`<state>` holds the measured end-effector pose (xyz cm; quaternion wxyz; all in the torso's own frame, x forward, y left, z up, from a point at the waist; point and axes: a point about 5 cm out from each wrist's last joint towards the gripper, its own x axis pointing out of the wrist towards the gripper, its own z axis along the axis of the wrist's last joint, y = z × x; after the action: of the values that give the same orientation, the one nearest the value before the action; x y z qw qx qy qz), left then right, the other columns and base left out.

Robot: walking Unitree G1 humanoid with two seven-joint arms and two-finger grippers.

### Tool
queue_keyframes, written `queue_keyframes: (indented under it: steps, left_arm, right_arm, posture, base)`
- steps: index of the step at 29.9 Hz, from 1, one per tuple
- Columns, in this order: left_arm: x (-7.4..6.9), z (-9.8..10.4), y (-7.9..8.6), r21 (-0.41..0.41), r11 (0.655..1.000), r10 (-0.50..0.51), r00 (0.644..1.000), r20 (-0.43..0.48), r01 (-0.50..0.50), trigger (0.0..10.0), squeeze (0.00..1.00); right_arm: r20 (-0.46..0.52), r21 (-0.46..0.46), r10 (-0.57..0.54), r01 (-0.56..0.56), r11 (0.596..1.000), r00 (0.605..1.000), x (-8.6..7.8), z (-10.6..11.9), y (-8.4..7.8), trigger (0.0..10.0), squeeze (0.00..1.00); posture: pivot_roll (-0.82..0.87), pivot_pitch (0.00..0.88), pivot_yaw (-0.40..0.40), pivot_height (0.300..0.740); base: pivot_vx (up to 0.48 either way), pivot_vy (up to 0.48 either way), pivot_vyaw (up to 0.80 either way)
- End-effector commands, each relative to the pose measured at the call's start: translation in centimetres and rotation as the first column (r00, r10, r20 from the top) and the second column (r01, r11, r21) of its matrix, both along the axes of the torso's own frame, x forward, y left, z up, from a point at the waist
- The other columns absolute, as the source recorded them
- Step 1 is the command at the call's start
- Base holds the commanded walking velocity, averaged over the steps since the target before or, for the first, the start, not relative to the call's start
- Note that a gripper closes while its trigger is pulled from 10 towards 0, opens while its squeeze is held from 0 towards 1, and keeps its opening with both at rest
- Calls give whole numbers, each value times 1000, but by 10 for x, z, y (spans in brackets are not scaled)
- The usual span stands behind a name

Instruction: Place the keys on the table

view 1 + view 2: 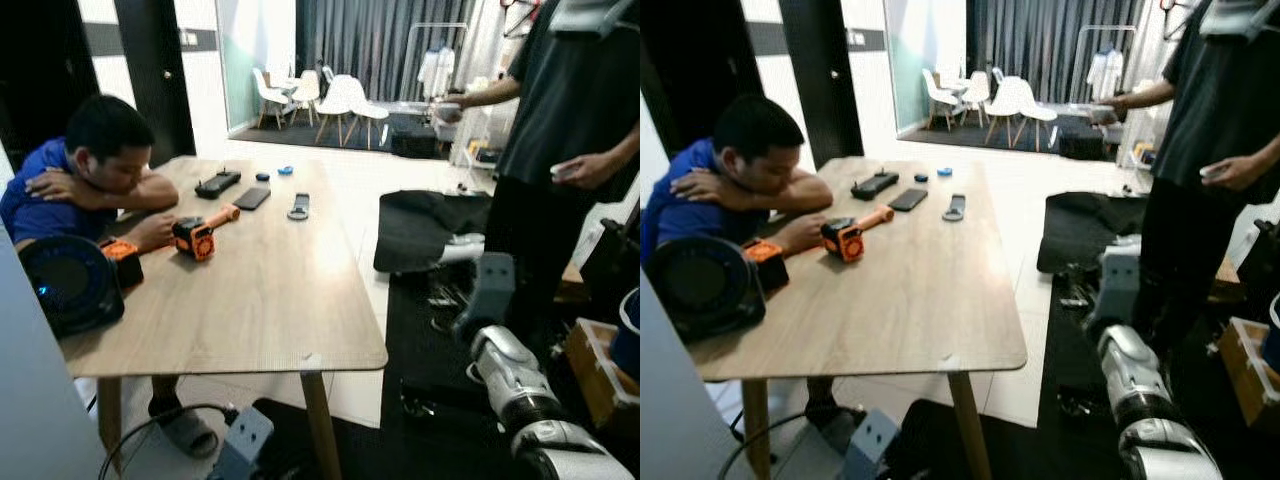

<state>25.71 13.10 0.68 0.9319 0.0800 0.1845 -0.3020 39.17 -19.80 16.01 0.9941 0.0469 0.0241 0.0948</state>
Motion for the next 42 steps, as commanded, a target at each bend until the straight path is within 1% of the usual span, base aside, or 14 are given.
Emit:
queue_keyframes:
  steps: [1,2,3,5,6,8,9,11,12,16,20,22,27,42]
  left_arm:
    - [2,1,6,32,999,10,1000,0,-10,10000,0]
    - [2,1,6,34,999,9,1000,-2,-9,10000,0]
    - [2,1,6,34,999,9,1000,-2,-9,10000,0]
    - [2,3,7,28,999,26,1000,-3,-26,10000,0]
    - [2,3,7,28,999,26,1000,-3,-26,10000,0]
    - [4,6,9,23,998,64,998,2,-64,10000,0]
    - [4,6,9,23,998,64,998,2,-64,10000,0]
    - [6,7,10,33,996,84,996,9,-84,10000,0]
    - [6,7,10,33,996,84,996,9,-84,10000,0]
    - [9,9,14,44,991,127,991,28,-129,10000,0]
    - [12,11,14,39,988,150,988,35,-151,10000,0]
    - [13,13,14,38,987,152,988,37,-154,10000,0]
    - [13,12,12,40,987,153,988,35,-154,10000,0]
    - [15,14,10,32,986,161,986,41,-162,10000,0]
  right_arm:
    - [-51,-31,106,-108,994,993,2,-4,19,10000,0]
    - [-64,-42,146,-149,988,987,2,-5,26,10000,0]
    - [-64,-42,146,-149,988,987,2,-5,26,10000,0]
    - [-97,-70,214,-221,973,972,3,-8,42,10000,0]
    - [-97,-70,214,-221,973,972,3,-8,42,10000,0]
    - [-129,-94,254,-267,959,959,3,-11,55,10000,0]
    - [-129,-94,254,-267,959,959,3,-11,55,10000,0]
    - [-147,-106,301,-318,942,942,2,-14,65,10000,0]
    - [-147,-106,301,-318,942,942,2,-14,65,10000,0]
    - [-148,-106,372,-389,915,916,-1,-17,81,10000,0]
    - [-126,-106,321,-335,936,939,1,-15,82,10000,0]
    - [-103,-80,261,-270,960,960,5,-9,78,10000,0]
    - [-73,-45,174,-177,983,982,10,1,70,10000,0]
    - [-39,-21,161,-162,987,986,14,11,74,10000,0]
  posture:
    - [66,33,-2,740]
    - [67,34,-2,740]
    - [67,34,-2,740]
    - [68,36,-3,740]
    - [68,36,-3,740]
    - [69,38,-4,740]
    - [69,38,-4,740]
    - [69,42,-4,740]
    - [69,42,-4,740]
    - [66,47,-2,740]
    - [67,49,-2,740]
    - [66,50,-1,740]
    - [60,53,3,740]
    - [63,52,1,740]
  base:
    - [0,0,0]
    - [0,0,0]
    - [0,0,0]
    - [0,0,0]
    - [0,0,0]
    - [0,0,0]
    - [0,0,0]
    - [0,0,0]
    - [0,0,0]
    - [0,0,0]
    - [0,0,0]
    - [0,0,0]
    - [0,0,0]
    - [0,0,0]
